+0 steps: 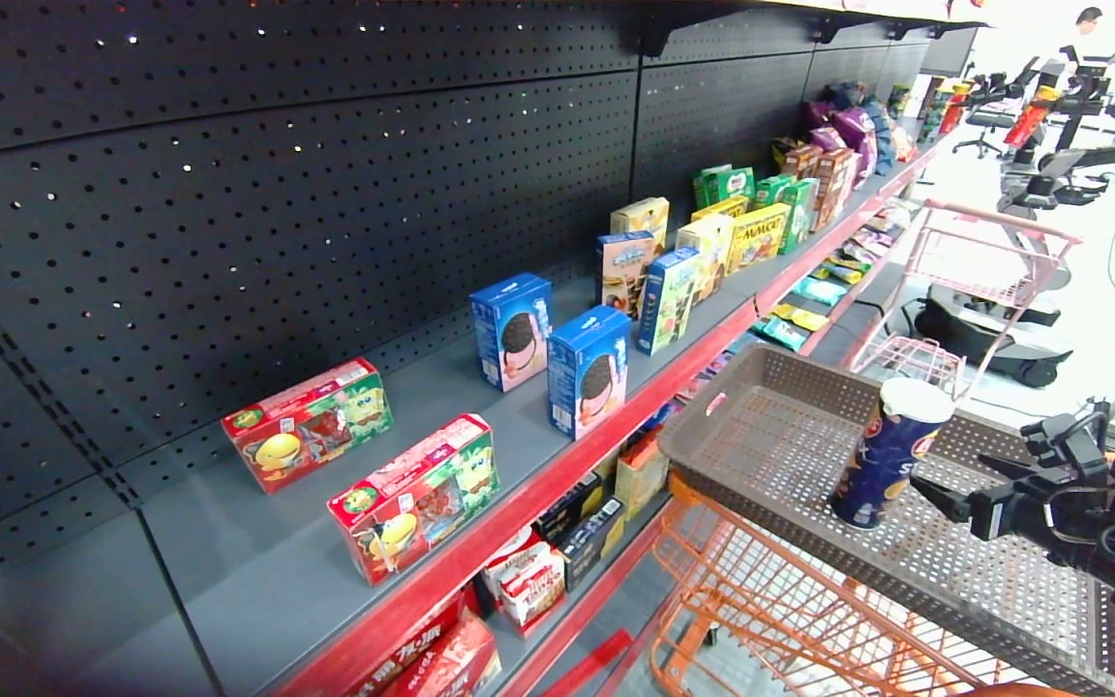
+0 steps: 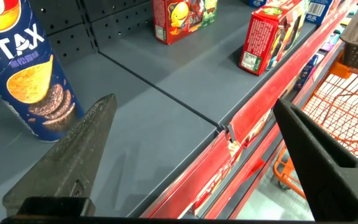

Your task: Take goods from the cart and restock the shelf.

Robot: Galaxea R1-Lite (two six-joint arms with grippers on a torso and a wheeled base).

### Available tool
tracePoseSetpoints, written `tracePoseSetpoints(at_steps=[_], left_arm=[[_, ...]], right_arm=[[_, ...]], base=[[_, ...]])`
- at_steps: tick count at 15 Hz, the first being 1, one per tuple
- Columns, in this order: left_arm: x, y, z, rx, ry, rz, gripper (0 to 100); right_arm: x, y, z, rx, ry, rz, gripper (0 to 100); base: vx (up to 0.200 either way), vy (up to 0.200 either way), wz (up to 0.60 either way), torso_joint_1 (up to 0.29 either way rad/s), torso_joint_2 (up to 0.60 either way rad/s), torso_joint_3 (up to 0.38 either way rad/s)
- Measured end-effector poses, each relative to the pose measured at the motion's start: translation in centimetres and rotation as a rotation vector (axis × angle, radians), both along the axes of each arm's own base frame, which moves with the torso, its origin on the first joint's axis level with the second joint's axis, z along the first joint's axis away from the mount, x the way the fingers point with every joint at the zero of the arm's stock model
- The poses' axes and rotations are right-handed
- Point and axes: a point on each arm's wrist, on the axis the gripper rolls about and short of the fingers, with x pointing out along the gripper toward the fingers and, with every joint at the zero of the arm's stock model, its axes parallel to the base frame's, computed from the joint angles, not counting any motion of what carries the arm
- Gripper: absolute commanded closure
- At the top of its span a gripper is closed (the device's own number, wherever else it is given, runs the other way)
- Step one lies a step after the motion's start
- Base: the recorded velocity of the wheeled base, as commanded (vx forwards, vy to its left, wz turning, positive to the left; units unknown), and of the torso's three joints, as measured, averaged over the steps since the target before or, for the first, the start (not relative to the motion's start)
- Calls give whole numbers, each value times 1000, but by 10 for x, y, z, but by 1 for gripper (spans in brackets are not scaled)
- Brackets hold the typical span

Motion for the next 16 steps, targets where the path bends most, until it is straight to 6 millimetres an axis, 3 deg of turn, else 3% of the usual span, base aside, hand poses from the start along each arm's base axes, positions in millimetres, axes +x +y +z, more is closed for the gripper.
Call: tracePoseSetpoints(at_steps=[16], left_arm=[[0, 0, 0, 0, 0, 0, 0]], right_arm=[[38, -15, -20, 36, -55, 234, 0]], base=[[0, 0, 0, 0, 0, 0]])
